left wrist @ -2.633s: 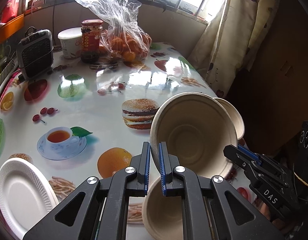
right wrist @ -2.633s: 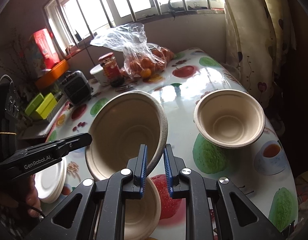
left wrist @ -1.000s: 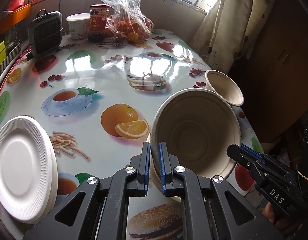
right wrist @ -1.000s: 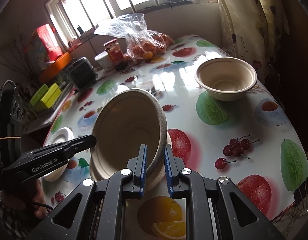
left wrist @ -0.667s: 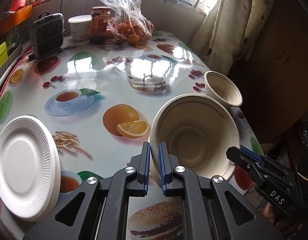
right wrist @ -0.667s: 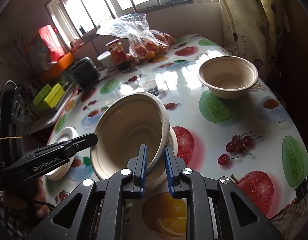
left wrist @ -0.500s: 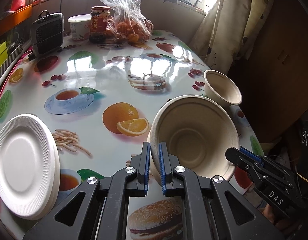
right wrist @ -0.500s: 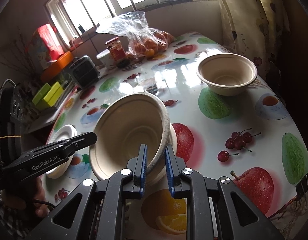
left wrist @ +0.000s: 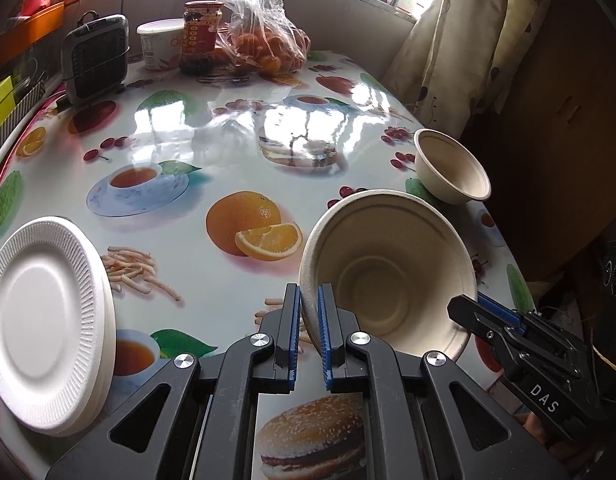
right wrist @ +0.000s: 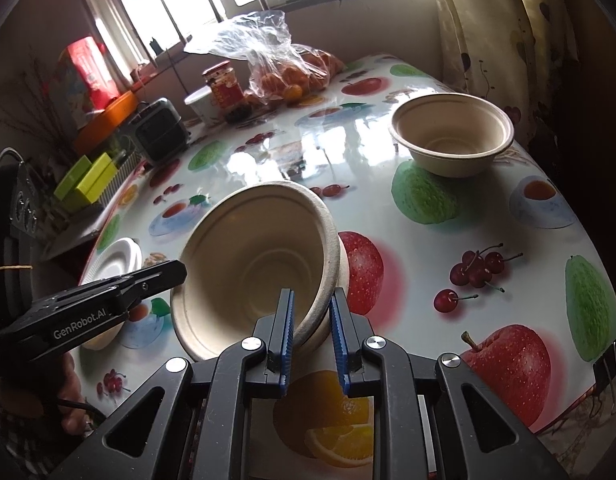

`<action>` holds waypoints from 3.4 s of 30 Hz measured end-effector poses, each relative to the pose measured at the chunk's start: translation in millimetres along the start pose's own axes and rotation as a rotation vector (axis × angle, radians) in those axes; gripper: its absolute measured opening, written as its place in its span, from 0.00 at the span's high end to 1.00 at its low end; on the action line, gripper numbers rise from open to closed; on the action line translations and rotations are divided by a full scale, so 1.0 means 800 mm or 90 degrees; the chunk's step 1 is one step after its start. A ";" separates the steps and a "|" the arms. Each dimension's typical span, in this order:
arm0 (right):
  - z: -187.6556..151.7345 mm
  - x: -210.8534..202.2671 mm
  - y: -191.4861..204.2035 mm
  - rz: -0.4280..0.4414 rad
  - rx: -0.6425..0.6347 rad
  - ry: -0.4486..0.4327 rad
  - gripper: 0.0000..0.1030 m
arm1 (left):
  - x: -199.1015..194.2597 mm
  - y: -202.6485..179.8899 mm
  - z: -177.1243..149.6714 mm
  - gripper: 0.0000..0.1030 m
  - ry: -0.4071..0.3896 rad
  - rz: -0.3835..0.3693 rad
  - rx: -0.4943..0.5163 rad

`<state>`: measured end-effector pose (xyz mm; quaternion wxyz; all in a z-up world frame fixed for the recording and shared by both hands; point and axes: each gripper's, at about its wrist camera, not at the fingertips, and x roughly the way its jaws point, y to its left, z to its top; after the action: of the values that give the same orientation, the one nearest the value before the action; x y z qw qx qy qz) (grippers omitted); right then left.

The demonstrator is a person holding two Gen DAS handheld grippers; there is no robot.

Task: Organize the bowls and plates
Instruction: 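Lift the held beige bowls and carry them toward the plate stack, then lower the beige bowls onto the table and open both tools, then move both tools to the remaining beige bowls and close on their rims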

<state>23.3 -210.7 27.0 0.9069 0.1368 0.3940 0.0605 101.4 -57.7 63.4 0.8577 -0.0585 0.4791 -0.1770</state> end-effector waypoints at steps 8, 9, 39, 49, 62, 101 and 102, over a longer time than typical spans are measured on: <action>0.000 0.001 -0.001 0.001 0.000 -0.001 0.82 | 0.003 0.001 0.000 0.91 0.003 0.001 -0.002; 0.001 0.001 0.000 0.001 0.000 -0.001 0.82 | 0.004 0.001 0.000 0.91 0.003 0.001 -0.002; 0.002 0.005 -0.006 -0.006 0.000 0.001 0.75 | 0.006 0.005 -0.001 0.91 0.006 0.001 -0.012; 0.002 0.005 -0.005 -0.007 -0.001 0.001 0.73 | 0.006 0.008 0.000 0.86 0.008 0.006 -0.013; 0.010 0.004 -0.016 -0.015 0.003 -0.010 0.62 | 0.000 0.009 0.010 0.60 -0.008 0.033 -0.012; 0.104 -0.018 -0.152 -0.173 0.034 -0.100 0.55 | 0.088 -0.131 0.135 0.58 -0.009 0.009 0.120; 0.106 -0.017 -0.155 -0.176 0.031 -0.100 0.55 | 0.092 -0.133 0.138 0.58 -0.006 0.009 0.121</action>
<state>76.6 -349.0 55.2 0.9310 0.1078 0.3380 -0.0855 203.3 -190.9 92.0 0.8627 0.0259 0.4567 -0.2155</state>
